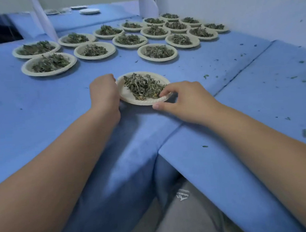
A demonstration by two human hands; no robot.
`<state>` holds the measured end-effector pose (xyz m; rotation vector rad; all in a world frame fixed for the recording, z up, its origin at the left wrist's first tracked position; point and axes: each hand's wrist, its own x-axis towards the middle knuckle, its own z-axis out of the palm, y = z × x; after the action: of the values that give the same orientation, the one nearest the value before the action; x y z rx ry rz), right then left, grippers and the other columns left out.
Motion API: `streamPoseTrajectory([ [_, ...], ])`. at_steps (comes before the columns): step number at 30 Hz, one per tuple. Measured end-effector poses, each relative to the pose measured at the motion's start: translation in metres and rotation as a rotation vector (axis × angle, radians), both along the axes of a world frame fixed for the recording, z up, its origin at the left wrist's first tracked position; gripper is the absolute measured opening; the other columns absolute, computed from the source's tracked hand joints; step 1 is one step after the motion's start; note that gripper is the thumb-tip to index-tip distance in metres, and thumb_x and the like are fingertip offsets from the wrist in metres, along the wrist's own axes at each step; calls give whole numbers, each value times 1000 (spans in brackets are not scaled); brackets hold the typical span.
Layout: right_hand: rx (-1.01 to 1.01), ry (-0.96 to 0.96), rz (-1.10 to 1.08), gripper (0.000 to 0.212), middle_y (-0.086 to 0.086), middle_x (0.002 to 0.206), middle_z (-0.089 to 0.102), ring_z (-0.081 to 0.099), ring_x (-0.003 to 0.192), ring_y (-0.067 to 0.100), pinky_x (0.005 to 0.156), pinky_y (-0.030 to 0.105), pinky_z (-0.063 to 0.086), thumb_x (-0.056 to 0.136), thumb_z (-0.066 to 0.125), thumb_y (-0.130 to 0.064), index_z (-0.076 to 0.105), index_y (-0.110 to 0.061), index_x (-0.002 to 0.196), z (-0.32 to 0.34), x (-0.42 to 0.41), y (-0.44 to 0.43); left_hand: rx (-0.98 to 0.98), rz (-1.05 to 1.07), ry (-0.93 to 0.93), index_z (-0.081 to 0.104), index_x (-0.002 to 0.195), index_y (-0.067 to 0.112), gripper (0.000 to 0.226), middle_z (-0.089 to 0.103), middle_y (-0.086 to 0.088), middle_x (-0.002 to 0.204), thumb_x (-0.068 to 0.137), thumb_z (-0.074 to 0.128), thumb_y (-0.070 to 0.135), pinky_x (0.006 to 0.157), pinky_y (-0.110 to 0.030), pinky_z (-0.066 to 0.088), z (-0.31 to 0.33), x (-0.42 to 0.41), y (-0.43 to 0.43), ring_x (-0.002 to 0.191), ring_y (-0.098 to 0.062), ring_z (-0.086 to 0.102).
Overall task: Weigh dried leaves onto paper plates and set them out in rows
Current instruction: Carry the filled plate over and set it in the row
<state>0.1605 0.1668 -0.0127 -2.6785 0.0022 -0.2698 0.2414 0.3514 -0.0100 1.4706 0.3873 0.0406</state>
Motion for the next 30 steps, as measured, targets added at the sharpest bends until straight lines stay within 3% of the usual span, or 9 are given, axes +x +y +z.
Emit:
streamPoseTrajectory([
  [1,-7,-3,-4,45,-13,107,69,60,103,18,103,49,43,79,67,-71,70,-34,105,-4,13,6,42,36,-38,62,82,7,16,55,-7,78,91,48,9,62,-37,38,-2,4,5,76,-17,37],
  [2,-10,-9,-17,46,-11,110,69,60,107,20,105,51,42,78,67,-71,69,-34,106,-7,25,11,55,99,-78,66,95,0,22,63,-10,83,90,48,9,65,-40,42,-3,7,8,71,-27,51],
  [3,-13,-18,-33,47,-10,112,69,60,111,21,106,52,42,78,67,-71,69,-34,107,-10,37,15,60,150,-101,67,108,-3,30,70,-17,97,89,47,10,69,-43,48,-4,8,9,82,-23,66],
  [5,-18,-36,-57,49,-7,115,69,59,114,25,107,54,40,78,66,-72,68,-33,109,-13,59,22,56,198,-115,65,115,-2,34,67,-18,118,89,47,11,72,-42,51,-5,9,11,70,-18,51],
  [8,-13,-47,-82,51,-5,115,70,59,116,27,105,54,41,78,64,-72,68,-33,109,-15,88,31,80,166,-127,69,109,13,28,70,-3,105,91,48,11,86,-34,52,-10,12,9,96,-22,64],
  [11,-12,-50,-94,52,-6,115,70,59,116,27,106,56,40,77,62,-74,66,-34,111,-18,110,40,117,129,-162,67,104,20,25,64,12,96,91,49,11,95,-35,51,-14,13,7,100,-16,62],
  [16,-38,-57,-127,53,-11,116,69,58,119,24,112,60,30,77,60,-76,63,-36,113,-23,132,49,103,76,-226,69,89,21,24,69,5,92,86,49,8,86,-33,50,-21,11,1,93,-16,63],
  [24,26,-16,-94,60,2,131,65,55,126,29,109,51,39,87,61,-63,53,-28,135,-19,132,53,126,-9,-297,68,85,22,23,72,7,90,74,47,21,81,-30,51,-20,3,-5,94,-13,66],
  [30,130,-76,-56,49,0,109,68,59,105,24,84,38,47,90,57,-53,50,-33,135,3,60,17,282,-201,-576,66,99,20,26,68,16,95,87,44,12,80,-11,44,-12,-29,-40,90,6,59],
])
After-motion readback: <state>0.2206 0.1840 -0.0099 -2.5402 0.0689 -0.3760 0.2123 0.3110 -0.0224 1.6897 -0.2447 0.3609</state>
